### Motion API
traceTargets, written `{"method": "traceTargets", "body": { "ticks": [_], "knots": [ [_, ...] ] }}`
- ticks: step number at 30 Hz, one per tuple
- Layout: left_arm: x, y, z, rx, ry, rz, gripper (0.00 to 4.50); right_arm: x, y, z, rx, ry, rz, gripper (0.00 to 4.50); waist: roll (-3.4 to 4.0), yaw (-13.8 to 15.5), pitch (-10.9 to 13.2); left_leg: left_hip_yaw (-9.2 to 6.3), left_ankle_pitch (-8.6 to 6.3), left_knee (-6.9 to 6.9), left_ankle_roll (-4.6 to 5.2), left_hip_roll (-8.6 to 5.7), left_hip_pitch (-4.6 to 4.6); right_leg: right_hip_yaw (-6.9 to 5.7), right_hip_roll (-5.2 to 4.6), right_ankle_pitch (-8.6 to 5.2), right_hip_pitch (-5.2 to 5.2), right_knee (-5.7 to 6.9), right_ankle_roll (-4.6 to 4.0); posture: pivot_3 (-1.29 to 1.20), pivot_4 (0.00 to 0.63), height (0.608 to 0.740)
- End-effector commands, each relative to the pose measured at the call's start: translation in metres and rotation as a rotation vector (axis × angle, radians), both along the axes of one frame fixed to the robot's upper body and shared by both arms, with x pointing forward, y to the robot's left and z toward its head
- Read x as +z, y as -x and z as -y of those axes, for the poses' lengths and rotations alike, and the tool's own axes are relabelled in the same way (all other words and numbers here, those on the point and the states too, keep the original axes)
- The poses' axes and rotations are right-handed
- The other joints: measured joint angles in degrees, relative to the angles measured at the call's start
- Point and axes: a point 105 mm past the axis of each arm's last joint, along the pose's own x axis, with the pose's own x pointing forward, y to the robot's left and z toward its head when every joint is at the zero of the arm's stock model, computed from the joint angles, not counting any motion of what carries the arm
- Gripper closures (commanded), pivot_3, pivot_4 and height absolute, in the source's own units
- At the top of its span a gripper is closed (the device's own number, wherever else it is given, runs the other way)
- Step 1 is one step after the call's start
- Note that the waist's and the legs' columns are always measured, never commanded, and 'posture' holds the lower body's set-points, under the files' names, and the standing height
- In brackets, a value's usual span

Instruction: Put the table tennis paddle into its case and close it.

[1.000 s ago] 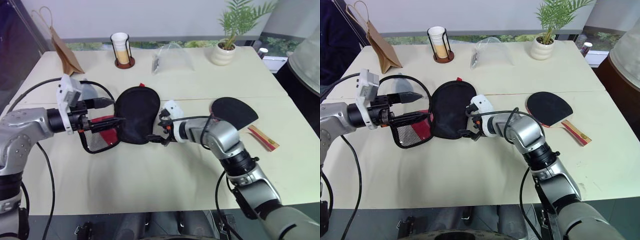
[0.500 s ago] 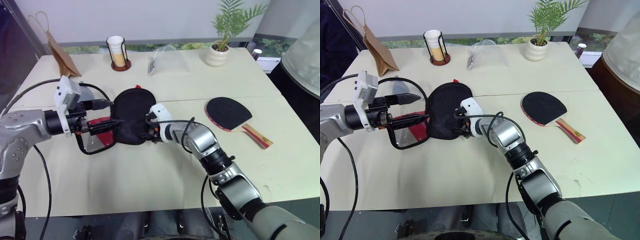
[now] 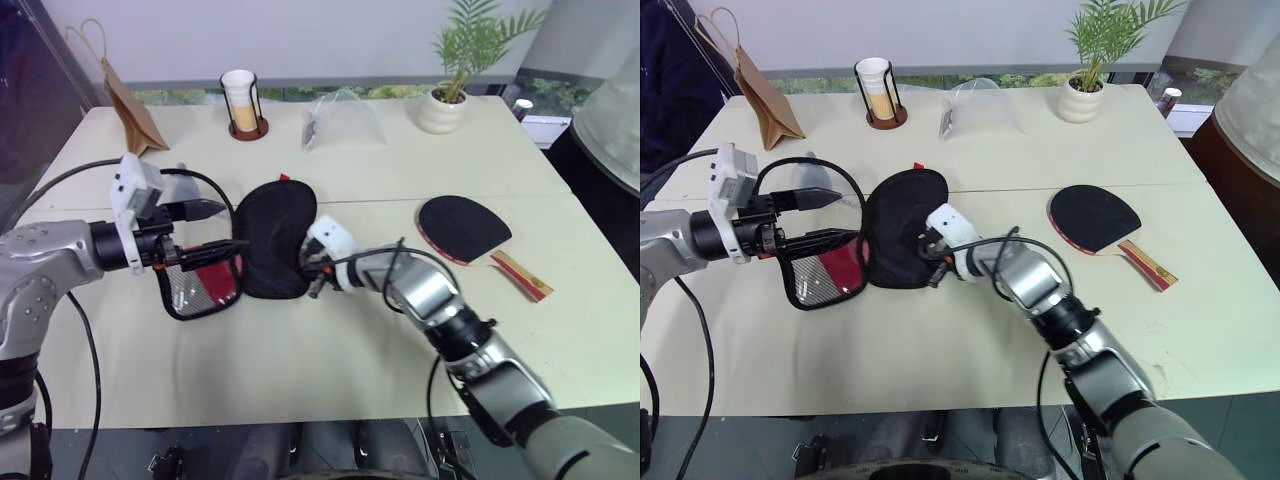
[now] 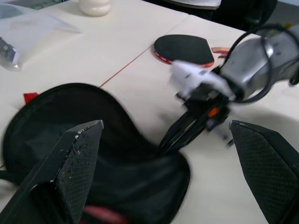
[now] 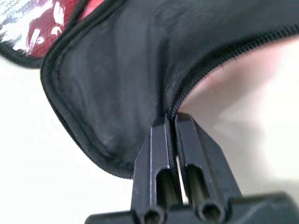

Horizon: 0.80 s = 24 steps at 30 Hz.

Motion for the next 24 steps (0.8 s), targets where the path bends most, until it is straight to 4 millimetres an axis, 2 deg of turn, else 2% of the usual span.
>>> {"method": "traceTargets", "body": {
  "ticks": [1,8,14,18,24],
  "knots": [
    [0.009,-0.001,0.002,-0.017,-0.004,0.055,0.01,0.027,0.015,0.031,0.092,0.013,0.055,4.42,-0.01,0.09,0.01,0.0,0.0,0.0,0.01,0.0,-0.01,0.0,-0.02,0.0,0.01,-0.03,0.0,0.0,0.15,0.734],
    [0.006,-0.005,0.008,-0.044,0.0,0.057,0.01,0.029,0.033,0.092,0.164,0.121,0.002,4.42,-0.08,-0.27,0.09,0.01,-0.01,-0.06,0.04,0.12,-0.02,-0.01,0.0,-0.11,0.3,-0.12,-0.17,0.0,0.15,0.734],
    [0.004,-0.005,0.01,-0.053,0.001,0.059,0.01,0.032,0.029,0.129,0.12,0.173,0.002,4.42,-0.14,-0.06,0.13,0.01,-0.02,-0.04,0.04,0.12,-0.03,-0.01,-0.03,-0.13,0.37,-0.24,-0.2,0.0,0.15,0.734],
    [0.003,-0.004,0.012,-0.056,0.001,0.059,0.01,0.033,0.025,0.143,0.086,0.183,0.005,4.42,-0.17,-0.01,0.15,0.01,-0.02,-0.04,0.04,0.12,-0.03,-0.01,-0.05,-0.13,0.39,-0.27,-0.21,0.0,0.15,0.734],
    [0.003,-0.005,0.014,-0.065,0.002,0.063,0.01,0.031,0.017,0.144,0.052,0.176,0.025,4.42,-0.18,-0.01,0.16,0.01,-0.02,-0.04,0.04,0.12,-0.04,0.0,-0.06,-0.14,0.39,-0.27,-0.21,0.0,0.15,0.734]
  ]
}}
